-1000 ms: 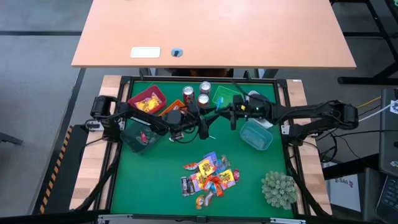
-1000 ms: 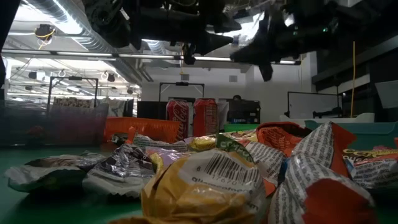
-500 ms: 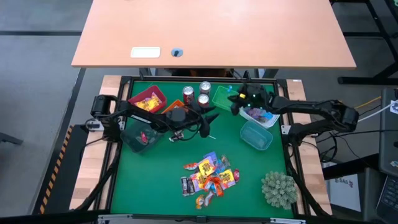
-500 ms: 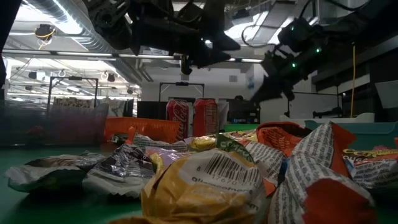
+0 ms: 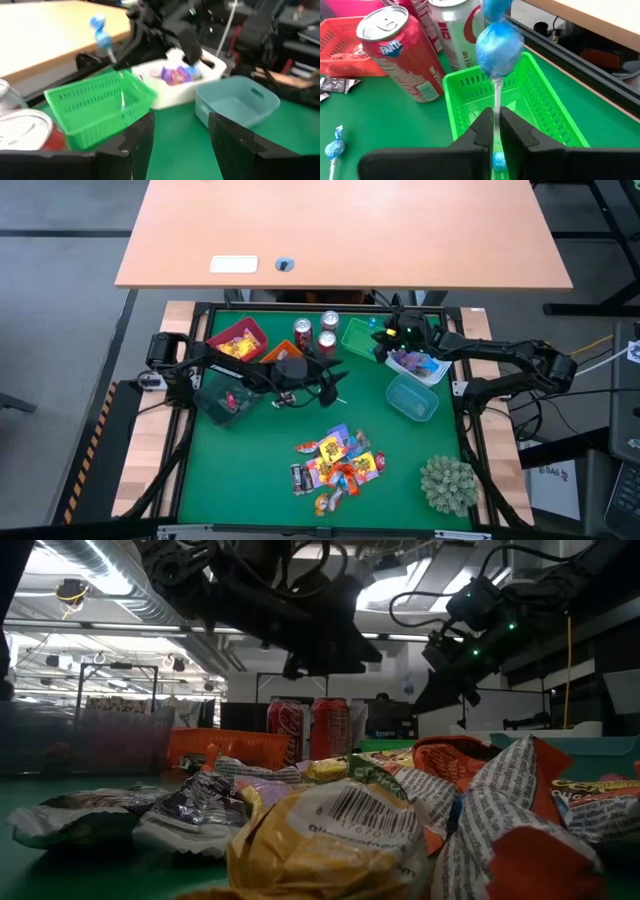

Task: Sort candy
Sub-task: Put the blue candy into the green bin

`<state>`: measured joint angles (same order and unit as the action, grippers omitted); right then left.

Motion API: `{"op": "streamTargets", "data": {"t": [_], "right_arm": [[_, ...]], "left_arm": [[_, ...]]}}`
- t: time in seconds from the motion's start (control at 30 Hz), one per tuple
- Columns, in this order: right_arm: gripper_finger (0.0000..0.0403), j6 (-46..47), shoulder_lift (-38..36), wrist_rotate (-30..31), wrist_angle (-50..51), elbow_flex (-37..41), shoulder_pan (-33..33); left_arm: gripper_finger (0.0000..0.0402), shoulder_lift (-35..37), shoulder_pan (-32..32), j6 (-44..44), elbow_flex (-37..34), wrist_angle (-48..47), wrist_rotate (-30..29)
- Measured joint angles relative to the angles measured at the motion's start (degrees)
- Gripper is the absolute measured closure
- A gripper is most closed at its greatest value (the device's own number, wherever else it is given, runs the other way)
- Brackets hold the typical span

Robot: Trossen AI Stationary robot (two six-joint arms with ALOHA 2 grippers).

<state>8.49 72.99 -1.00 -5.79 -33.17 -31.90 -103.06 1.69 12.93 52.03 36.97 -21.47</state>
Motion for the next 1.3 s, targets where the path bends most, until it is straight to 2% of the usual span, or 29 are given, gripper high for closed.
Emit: {"op": "streamTargets", "data": {"t": [0.23, 0.43, 0.57, 0.67, 0.77, 0.87, 1.07, 1.3], "right_arm": [[0.03, 0.0, 0.0, 0.0, -0.1, 0.0, 0.0], [0.0259, 0.2, 0.0, -0.4, 0.4, -0.5, 0.0], [0.0254, 2.1, 0.0, -8.3, -0.2, -3.1, 0.0], [0.0254, 2.9, 0.0, -15.0, -0.1, -5.5, 0.9], [0.0257, 2.6, 0.0, -15.9, -0.1, -7.8, 3.8], [0.0258, 0.4, 0.0, -14.4, -0.2, -9.8, 8.0], [0.0258, -1.5, 0.0, -7.5, -0.1, -10.8, 16.5], [0.0259, -1.5, 3.8, -2.3, 0.2, -10.8, 24.3]], "left_arm": [[0.0226, 0.9, 0.0, 0.1, 0.0, -4.8, 4.6], [0.0226, 6.7, -0.2, 0.2, 0.0, -17.2, 4.7], [0.0226, 11.4, -0.7, 0.4, 0.0, -25.4, 4.8], [0.0226, 15.6, -0.8, 0.1, 0.0, -30.3, 7.2], [0.0226, 19.8, -0.7, 0.0, 0.0, -35.1, 7.9], [0.0226, 24.3, -0.7, 0.0, 0.0, -40.9, 7.7], [0.0226, 31.1, -1.0, 1.3, 0.0, -53.1, 7.4], [0.0226, 30.5, -4.1, 1.9, 0.0, -57.1, 7.4]]}}
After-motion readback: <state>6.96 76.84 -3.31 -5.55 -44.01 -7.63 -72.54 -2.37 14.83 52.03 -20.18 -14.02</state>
